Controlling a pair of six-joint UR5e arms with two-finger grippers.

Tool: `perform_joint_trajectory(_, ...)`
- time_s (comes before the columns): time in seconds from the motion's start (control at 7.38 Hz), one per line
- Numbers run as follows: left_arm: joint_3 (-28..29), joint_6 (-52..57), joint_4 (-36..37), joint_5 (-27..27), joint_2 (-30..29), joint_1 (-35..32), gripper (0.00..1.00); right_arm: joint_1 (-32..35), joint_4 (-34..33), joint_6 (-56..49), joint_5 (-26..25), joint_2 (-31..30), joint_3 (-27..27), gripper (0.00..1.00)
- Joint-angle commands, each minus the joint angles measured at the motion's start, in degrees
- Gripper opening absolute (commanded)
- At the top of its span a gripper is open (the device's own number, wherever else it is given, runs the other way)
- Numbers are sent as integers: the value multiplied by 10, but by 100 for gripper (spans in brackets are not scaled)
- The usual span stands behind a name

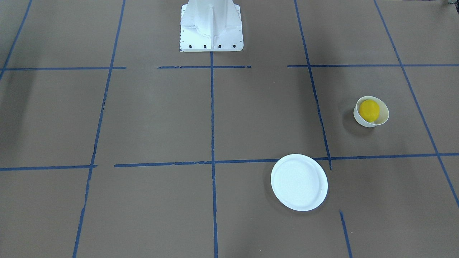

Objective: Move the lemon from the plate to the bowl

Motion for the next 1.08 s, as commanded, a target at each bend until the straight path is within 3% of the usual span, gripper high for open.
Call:
perform_joint_trajectory(0.0, 22, 0, 0, 0, -19, -1, 100, 0, 0, 0, 0, 0, 0, 100)
perform_joint_trajectory(0.95, 28, -4, 4, 3, -14, -1, 100, 0, 0, 0, 0, 0, 0, 100)
